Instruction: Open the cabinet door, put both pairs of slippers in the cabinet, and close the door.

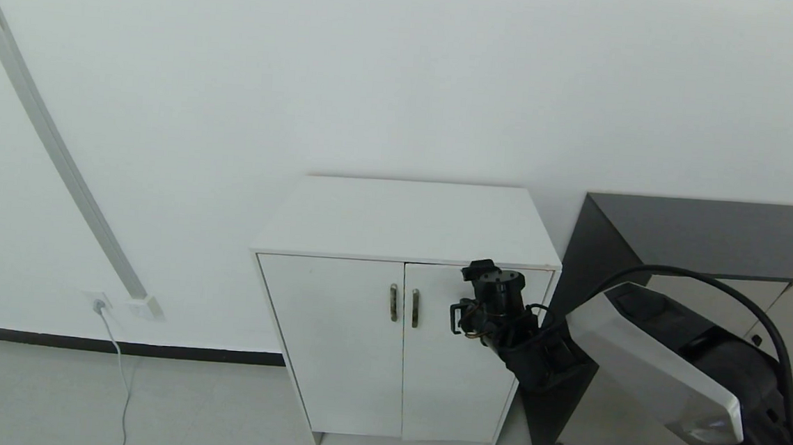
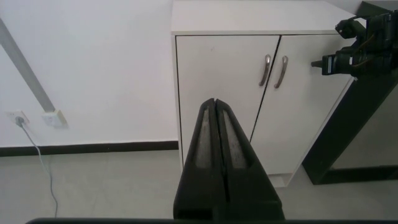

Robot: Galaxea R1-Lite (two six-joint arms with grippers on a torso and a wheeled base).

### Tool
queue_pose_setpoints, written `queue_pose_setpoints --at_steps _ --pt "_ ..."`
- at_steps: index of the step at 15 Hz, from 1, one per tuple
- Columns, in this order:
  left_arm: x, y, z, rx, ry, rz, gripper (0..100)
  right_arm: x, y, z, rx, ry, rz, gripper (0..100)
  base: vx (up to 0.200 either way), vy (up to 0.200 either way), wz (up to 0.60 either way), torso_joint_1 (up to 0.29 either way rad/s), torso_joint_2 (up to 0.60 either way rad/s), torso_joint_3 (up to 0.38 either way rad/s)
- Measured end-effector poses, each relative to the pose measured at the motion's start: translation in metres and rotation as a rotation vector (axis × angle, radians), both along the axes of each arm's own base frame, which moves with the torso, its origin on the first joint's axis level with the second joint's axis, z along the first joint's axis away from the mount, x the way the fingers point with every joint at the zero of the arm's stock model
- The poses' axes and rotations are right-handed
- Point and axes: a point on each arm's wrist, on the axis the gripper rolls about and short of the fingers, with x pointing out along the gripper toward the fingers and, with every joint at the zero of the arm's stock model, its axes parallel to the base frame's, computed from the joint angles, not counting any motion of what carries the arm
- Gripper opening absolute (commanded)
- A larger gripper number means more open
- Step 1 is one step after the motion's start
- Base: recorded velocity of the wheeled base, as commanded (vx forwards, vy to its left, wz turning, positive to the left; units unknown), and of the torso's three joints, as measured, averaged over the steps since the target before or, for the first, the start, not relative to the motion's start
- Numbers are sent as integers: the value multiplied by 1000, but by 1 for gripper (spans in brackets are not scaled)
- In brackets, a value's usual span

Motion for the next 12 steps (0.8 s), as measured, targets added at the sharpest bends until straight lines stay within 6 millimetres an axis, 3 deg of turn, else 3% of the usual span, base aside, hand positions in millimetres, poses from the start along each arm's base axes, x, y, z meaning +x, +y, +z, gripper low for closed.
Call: queue_pose_setpoints --at_steps 12 --pt "0 0 0 0 0 0 0 10 1 -5 3 -9 -11 0 0 0 0 0 0 0"
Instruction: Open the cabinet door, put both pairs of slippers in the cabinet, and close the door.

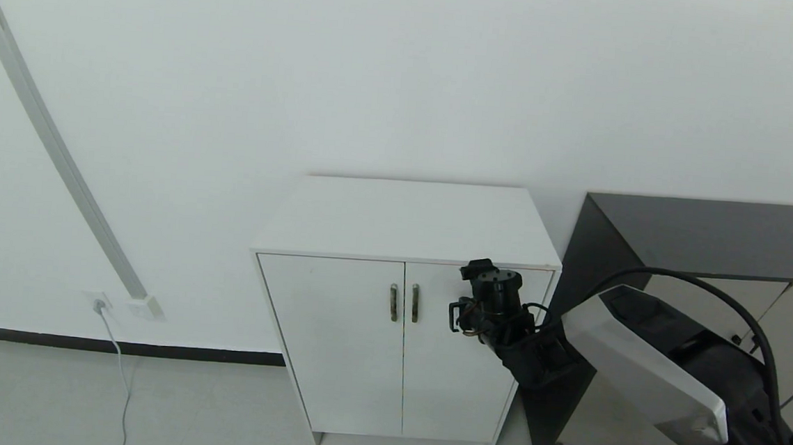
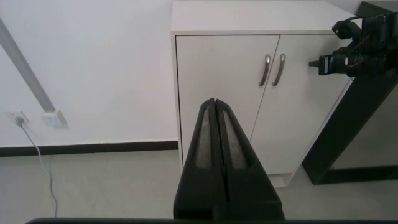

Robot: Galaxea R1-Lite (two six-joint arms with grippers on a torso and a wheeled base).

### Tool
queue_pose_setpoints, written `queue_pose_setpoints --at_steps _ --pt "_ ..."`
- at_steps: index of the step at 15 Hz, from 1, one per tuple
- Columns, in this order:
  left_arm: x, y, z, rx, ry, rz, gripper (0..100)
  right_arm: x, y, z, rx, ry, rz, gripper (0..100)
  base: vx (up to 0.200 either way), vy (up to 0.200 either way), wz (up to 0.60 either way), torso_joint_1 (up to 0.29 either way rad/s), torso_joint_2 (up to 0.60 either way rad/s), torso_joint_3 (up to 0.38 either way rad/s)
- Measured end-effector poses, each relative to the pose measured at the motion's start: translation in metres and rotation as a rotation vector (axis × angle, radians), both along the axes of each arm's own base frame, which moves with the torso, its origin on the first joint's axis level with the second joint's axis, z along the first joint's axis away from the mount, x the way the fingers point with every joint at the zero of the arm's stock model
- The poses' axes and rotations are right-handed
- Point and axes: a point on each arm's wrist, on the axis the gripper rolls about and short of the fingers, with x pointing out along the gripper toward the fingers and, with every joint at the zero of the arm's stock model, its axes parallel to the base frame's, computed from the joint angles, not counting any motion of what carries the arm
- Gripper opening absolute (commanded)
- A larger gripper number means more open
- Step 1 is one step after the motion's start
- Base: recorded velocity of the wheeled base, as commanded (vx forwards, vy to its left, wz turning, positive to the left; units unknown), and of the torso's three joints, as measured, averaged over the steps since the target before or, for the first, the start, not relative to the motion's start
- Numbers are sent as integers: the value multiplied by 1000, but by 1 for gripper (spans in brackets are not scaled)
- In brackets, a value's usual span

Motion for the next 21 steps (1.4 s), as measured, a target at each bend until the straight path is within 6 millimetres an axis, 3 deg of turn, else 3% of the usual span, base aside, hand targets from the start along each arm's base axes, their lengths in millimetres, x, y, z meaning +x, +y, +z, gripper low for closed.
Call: queue_pose_setpoints --at_steps 6,11,17,21 --pt "0 0 0 -1 0 1 0 -3 -2 -7 -10 16 -5 0 0 0 0 0 0 0" --pt "0 0 0 -1 0 0 0 -33 -17 1 -11 14 -15 0 0 0 0 0 0 0" --pt "0 0 0 -1 0 0 0 -83 -77 11 -46 25 -150 0 0 0 0 0 0 0" --pt "0 0 0 -2 0 0 0 -130 -130 37 -104 45 -323 0 0 0 0 0 0 0"
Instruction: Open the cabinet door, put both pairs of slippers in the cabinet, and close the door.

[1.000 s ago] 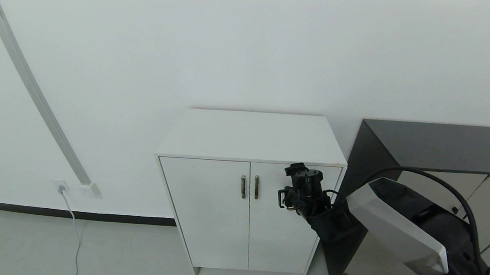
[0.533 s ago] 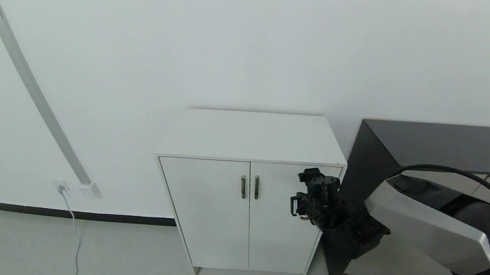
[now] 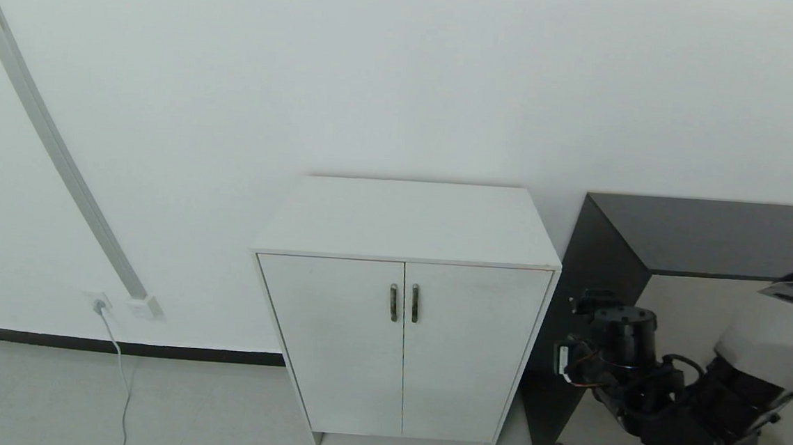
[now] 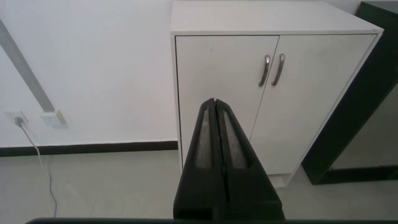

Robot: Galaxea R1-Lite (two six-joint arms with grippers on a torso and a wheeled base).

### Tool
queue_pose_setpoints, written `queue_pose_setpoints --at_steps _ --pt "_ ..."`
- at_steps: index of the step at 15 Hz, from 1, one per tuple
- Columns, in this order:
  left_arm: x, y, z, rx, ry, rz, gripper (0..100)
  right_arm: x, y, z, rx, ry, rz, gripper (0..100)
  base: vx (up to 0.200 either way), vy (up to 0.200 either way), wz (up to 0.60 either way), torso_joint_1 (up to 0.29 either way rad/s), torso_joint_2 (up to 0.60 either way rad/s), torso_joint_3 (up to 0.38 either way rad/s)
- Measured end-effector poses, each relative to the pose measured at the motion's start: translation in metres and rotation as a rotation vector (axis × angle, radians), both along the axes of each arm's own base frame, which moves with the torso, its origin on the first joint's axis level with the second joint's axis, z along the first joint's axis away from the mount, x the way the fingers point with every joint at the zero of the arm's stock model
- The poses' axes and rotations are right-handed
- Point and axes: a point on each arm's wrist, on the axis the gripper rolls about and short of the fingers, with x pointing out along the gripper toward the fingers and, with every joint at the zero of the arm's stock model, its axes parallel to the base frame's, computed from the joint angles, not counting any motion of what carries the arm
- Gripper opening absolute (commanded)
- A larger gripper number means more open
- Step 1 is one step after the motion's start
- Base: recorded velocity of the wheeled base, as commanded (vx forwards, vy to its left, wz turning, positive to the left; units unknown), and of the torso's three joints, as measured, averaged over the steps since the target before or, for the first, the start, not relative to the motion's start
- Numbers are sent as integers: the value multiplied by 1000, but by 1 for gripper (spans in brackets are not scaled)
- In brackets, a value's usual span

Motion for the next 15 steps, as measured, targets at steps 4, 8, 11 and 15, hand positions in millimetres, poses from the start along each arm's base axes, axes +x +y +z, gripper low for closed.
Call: queue_pose_setpoints --at_steps 4,8,11,15 --pt "0 0 0 -1 0 2 0 -51 -40 27 -15 0 -85 0 0 0 0 0 0 0" --pt "0 0 0 -1 0 1 0 -112 -70 45 -11 -16 -113 0 0 0 0 0 0 0" --pt "0 0 0 -1 0 1 0 -146 -83 52 0 -43 -118 0 0 0 0 0 0 0" --pt "0 0 0 -2 0 1 0 -184 -98 60 -4 -32 -122 0 0 0 0 0 0 0"
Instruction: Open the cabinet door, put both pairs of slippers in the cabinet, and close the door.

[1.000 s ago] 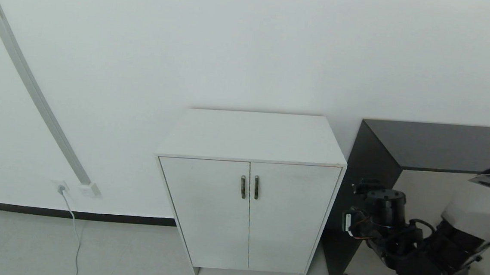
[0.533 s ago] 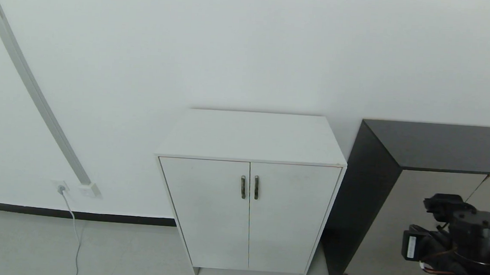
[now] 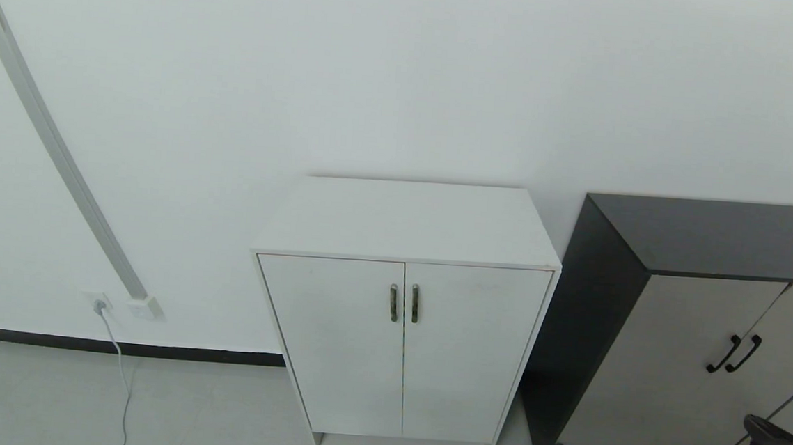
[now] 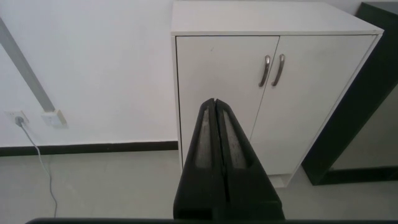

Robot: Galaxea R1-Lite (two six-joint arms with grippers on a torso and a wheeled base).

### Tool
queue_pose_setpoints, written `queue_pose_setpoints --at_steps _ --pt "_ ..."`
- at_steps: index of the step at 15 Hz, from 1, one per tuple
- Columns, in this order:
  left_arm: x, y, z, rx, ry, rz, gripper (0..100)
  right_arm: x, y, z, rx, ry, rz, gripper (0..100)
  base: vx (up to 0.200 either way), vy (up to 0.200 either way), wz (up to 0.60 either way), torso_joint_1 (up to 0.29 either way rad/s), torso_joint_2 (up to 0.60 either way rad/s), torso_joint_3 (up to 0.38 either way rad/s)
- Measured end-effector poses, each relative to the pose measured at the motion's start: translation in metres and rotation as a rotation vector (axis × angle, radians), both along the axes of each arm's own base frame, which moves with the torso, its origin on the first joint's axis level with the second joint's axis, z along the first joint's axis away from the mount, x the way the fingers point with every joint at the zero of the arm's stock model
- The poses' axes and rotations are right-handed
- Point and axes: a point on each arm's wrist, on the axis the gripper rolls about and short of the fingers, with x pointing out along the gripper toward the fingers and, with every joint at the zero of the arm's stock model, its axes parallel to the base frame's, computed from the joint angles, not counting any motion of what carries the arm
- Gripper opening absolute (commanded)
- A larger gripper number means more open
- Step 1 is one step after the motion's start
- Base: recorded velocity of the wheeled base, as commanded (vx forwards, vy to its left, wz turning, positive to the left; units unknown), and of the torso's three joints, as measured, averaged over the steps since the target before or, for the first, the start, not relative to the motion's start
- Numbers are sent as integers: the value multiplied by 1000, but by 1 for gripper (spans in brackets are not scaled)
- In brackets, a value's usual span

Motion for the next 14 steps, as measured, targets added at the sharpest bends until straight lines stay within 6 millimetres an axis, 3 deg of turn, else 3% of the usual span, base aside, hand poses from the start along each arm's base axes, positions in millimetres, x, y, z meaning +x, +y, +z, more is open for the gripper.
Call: queue_pose_setpoints --at_steps 4,8,14 --pt "0 0 0 0 0 0 0 -49 -16 -3 3 68 60 0 0 0 0 0 0 0" --pt "0 0 0 0 0 0 0 -99 -29 -22 47 179 233 0 0 0 0 0 0 0" --pt "0 0 0 0 0 1 0 -116 -33 -21 30 33 348 0 0 0 0 0 0 0"
